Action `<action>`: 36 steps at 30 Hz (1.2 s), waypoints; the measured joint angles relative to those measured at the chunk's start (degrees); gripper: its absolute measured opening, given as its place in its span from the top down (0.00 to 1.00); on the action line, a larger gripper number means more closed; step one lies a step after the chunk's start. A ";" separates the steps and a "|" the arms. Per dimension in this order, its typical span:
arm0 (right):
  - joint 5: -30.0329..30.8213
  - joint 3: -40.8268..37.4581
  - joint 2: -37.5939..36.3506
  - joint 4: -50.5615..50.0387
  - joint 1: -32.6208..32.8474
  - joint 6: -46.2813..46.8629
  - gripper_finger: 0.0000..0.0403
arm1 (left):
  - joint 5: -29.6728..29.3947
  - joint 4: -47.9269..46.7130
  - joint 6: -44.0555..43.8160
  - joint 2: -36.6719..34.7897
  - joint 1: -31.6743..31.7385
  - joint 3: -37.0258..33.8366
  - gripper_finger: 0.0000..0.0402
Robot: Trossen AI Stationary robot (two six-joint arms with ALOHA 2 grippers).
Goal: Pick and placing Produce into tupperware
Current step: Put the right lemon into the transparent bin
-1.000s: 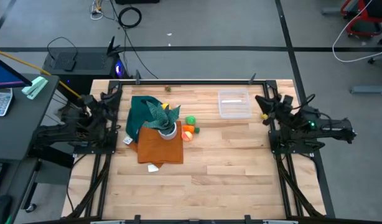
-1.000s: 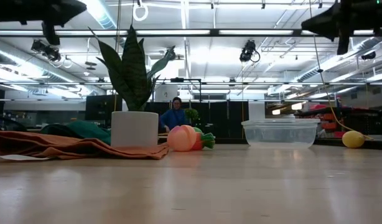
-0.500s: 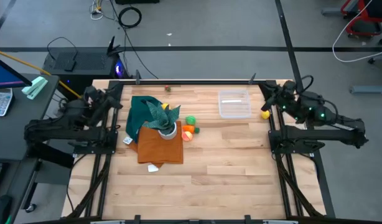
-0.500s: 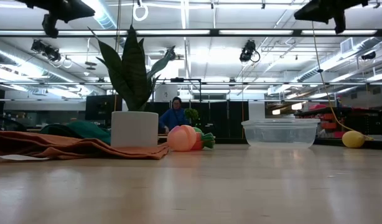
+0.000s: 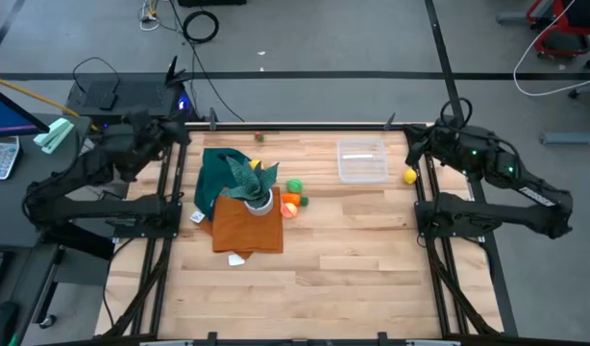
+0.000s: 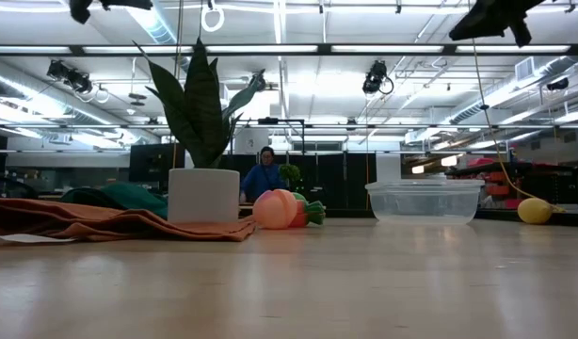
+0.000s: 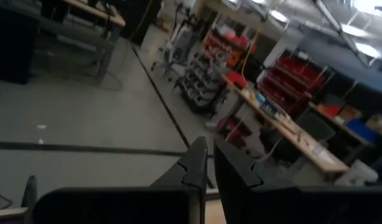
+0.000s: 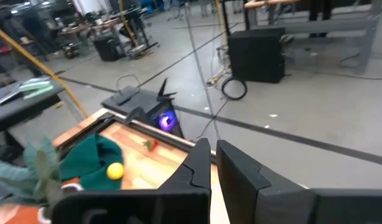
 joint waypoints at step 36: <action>-12.65 38.66 27.25 -22.65 -10.50 -11.17 1.00 | 36.39 -1.20 23.04 24.05 28.34 8.08 0.92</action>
